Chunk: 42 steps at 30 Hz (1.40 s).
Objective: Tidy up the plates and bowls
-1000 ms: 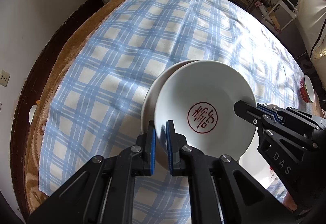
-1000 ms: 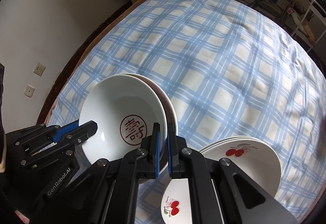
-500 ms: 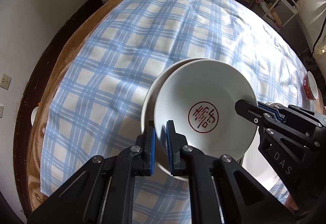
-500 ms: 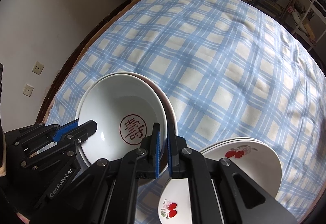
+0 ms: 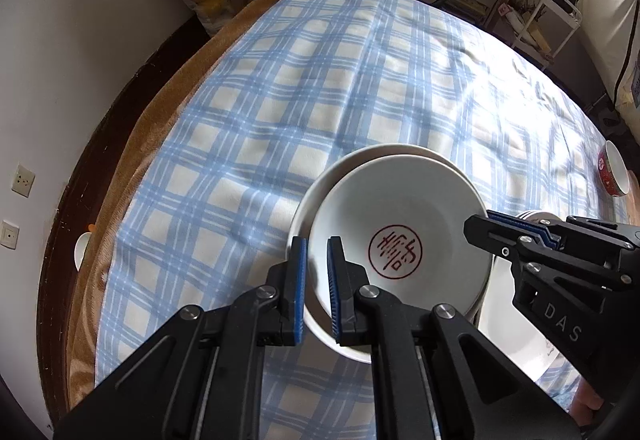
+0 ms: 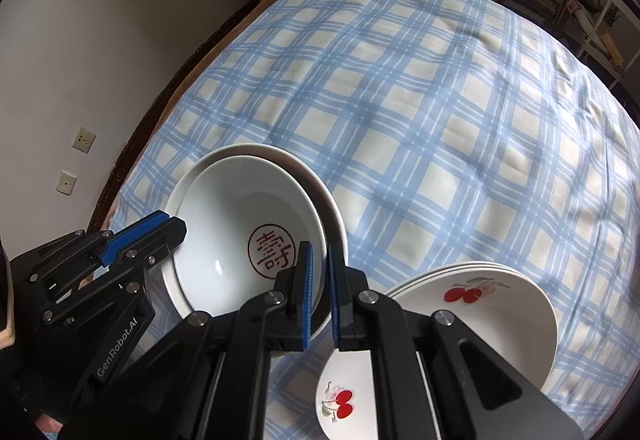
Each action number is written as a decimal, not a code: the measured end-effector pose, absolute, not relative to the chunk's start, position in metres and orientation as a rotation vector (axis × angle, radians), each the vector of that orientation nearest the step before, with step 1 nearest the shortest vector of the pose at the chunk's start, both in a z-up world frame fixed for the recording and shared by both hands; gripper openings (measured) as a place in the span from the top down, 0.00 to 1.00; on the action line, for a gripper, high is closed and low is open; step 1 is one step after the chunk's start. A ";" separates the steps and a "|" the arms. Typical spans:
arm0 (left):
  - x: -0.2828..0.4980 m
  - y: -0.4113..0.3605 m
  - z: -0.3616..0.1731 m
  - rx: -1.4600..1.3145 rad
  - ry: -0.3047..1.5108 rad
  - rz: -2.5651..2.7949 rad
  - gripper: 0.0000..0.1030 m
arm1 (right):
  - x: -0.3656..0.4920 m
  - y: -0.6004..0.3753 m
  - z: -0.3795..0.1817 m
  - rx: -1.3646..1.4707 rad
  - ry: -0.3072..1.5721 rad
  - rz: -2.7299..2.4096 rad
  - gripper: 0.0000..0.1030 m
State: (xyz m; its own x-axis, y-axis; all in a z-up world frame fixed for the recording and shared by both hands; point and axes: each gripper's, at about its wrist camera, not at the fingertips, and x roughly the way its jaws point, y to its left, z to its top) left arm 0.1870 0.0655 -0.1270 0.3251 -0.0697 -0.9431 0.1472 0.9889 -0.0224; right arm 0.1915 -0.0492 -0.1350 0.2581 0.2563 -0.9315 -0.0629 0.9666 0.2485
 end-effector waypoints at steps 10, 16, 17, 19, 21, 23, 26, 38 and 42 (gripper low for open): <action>0.181 0.066 -0.122 0.067 1.245 -0.130 0.85 | 0.180 -0.061 -0.125 0.186 1.261 0.230 0.74; 0.175 0.055 -0.112 0.088 1.245 -0.152 0.84 | 0.176 -0.091 -0.109 0.196 1.224 0.194 0.53; 0.174 0.051 -0.109 0.098 1.239 -0.154 0.83 | 0.175 -0.098 -0.107 0.196 1.219 0.183 0.48; 0.172 0.042 -0.103 0.114 1.225 -0.157 0.79 | 0.173 -0.112 -0.103 0.193 1.206 0.156 0.36; 0.172 0.032 -0.097 0.117 1.217 -0.165 0.74 | 0.171 -0.127 -0.099 0.194 1.196 0.136 0.34; 0.173 0.019 -0.092 0.125 1.213 -0.176 0.64 | 0.169 -0.142 -0.097 0.189 1.191 0.118 0.28; 0.174 -0.005 -0.083 0.174 1.178 -0.184 0.42 | 0.165 -0.164 -0.092 0.178 1.166 0.090 0.14; 0.196 -0.109 -0.088 0.268 1.178 -0.241 0.14 | 0.154 -0.279 -0.094 0.256 1.129 -0.037 0.02; 0.205 -0.145 -0.095 0.285 1.175 -0.258 0.14 | 0.153 -0.321 -0.098 0.269 1.122 -0.090 0.02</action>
